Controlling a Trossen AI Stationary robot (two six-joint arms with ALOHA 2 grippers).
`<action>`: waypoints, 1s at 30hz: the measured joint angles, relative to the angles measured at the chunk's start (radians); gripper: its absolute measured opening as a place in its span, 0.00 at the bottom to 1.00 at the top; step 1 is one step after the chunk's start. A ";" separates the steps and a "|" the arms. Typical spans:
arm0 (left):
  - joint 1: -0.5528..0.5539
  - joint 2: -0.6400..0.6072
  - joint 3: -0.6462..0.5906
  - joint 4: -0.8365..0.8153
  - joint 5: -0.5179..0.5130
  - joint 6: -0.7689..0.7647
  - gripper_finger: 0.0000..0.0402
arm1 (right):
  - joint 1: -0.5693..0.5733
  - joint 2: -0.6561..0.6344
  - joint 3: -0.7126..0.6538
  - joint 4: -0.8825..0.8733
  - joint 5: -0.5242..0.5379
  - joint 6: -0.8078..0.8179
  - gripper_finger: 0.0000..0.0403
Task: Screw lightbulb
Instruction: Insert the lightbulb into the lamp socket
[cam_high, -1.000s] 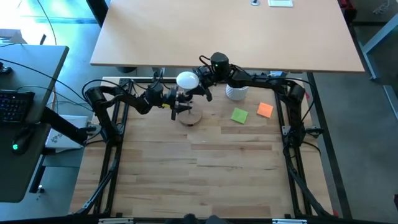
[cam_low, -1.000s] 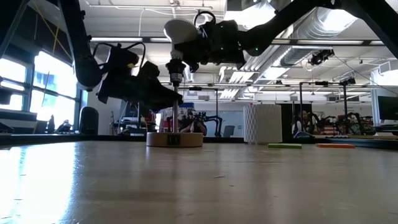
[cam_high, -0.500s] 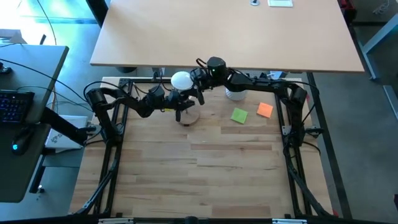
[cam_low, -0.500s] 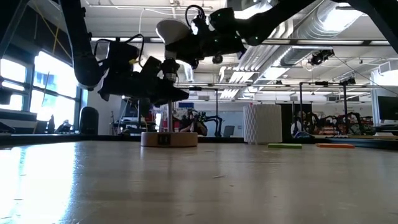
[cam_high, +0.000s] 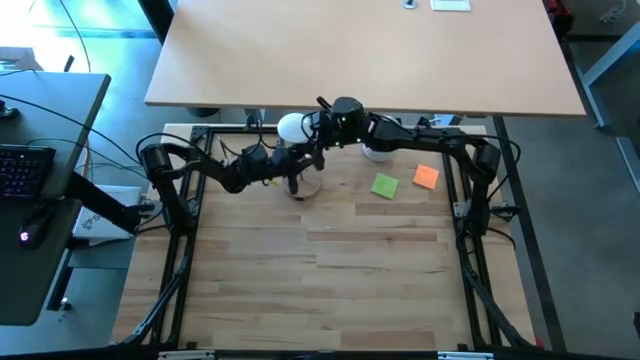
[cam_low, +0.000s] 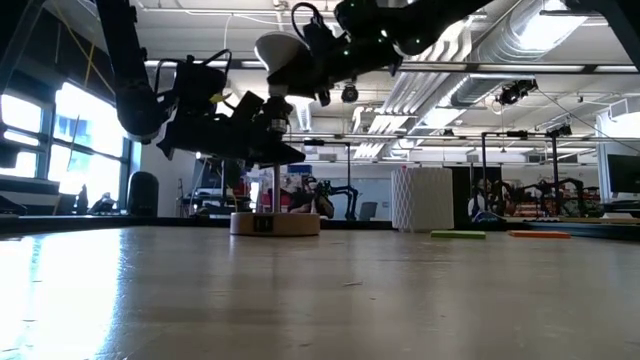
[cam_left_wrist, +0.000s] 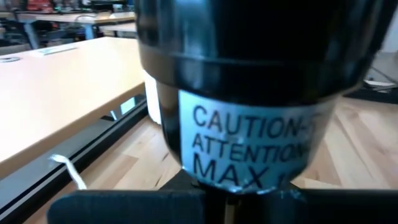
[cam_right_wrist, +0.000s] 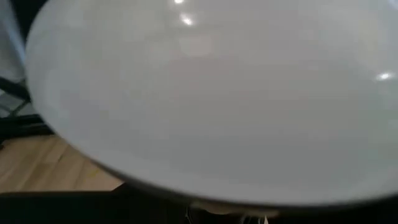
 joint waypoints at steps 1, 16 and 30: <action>-0.004 0.000 0.000 0.000 -0.014 -0.002 0.02 | 0.006 0.000 0.001 -0.002 0.024 0.010 0.36; -0.056 -0.002 0.001 -0.008 -0.165 0.008 0.02 | 0.074 -0.006 0.021 -0.070 0.264 0.163 0.36; -0.060 -0.003 0.007 -0.025 -0.160 0.061 0.04 | 0.108 0.002 0.136 -0.270 0.381 0.137 0.36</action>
